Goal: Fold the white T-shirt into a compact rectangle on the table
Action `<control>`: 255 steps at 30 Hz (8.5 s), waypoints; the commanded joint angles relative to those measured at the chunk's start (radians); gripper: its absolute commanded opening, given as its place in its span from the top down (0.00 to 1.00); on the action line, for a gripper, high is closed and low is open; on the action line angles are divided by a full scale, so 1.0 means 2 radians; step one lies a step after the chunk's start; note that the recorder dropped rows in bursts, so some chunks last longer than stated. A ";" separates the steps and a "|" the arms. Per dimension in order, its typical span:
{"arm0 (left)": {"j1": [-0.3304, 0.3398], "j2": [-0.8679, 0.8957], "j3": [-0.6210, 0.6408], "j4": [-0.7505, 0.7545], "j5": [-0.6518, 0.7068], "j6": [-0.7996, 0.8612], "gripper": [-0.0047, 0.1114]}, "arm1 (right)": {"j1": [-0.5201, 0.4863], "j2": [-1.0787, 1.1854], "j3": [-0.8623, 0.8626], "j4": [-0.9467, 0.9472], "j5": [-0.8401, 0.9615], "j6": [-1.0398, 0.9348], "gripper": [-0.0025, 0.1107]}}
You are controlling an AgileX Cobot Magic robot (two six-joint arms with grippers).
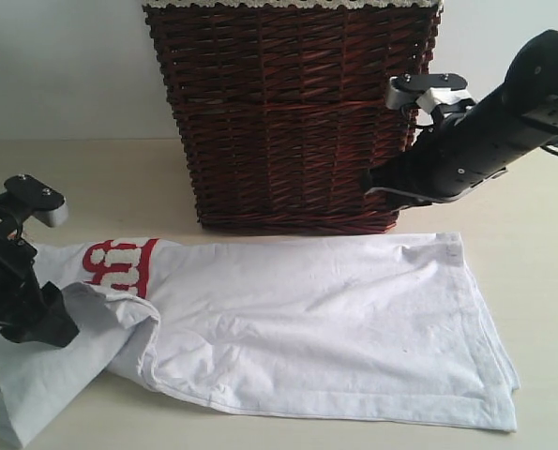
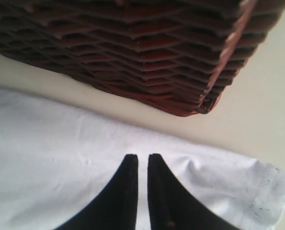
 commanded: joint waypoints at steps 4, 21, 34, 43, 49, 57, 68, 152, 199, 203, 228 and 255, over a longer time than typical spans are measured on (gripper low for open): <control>0.001 0.018 -0.002 -0.002 -0.003 0.019 0.47 | -0.002 0.015 0.004 -0.003 -0.005 -0.008 0.89; -0.017 -0.019 -0.011 0.068 0.014 0.015 0.96 | -0.002 0.015 0.004 -0.002 -0.006 -0.008 0.89; -0.135 -0.025 -0.050 0.380 -0.049 0.013 0.71 | -0.002 0.015 0.004 -0.002 -0.002 -0.008 0.89; -0.149 -0.015 -0.050 0.477 -0.164 0.003 0.51 | -0.002 0.015 0.004 -0.002 0.000 -0.008 0.89; -0.096 -0.007 -0.109 0.467 -0.059 -0.338 0.57 | -0.002 0.015 0.004 -0.002 -0.003 -0.014 0.89; 0.069 -0.003 -0.119 0.192 0.079 -0.224 0.58 | -0.002 0.015 0.004 -0.002 0.006 -0.018 0.89; 0.091 0.026 -0.075 -0.002 0.058 -0.063 0.58 | -0.002 0.015 0.004 0.001 0.001 -0.021 0.89; -0.043 0.103 -0.114 0.151 0.050 -0.155 0.96 | -0.002 0.015 0.003 0.021 0.028 -0.034 0.89; 0.195 0.205 -0.149 -0.117 0.125 -0.109 0.84 | -0.002 0.117 0.003 -0.211 0.001 0.162 0.98; 0.195 0.178 -0.160 -0.096 0.125 -0.115 0.96 | -0.002 0.107 0.003 -0.203 0.008 0.162 0.98; -0.127 0.061 -0.310 -0.076 0.113 -0.365 0.96 | -0.002 -0.166 -0.057 0.024 0.229 0.031 0.98; -0.273 0.089 -0.334 0.077 0.007 -0.413 0.48 | -0.002 -0.212 -0.022 0.041 0.213 0.014 0.69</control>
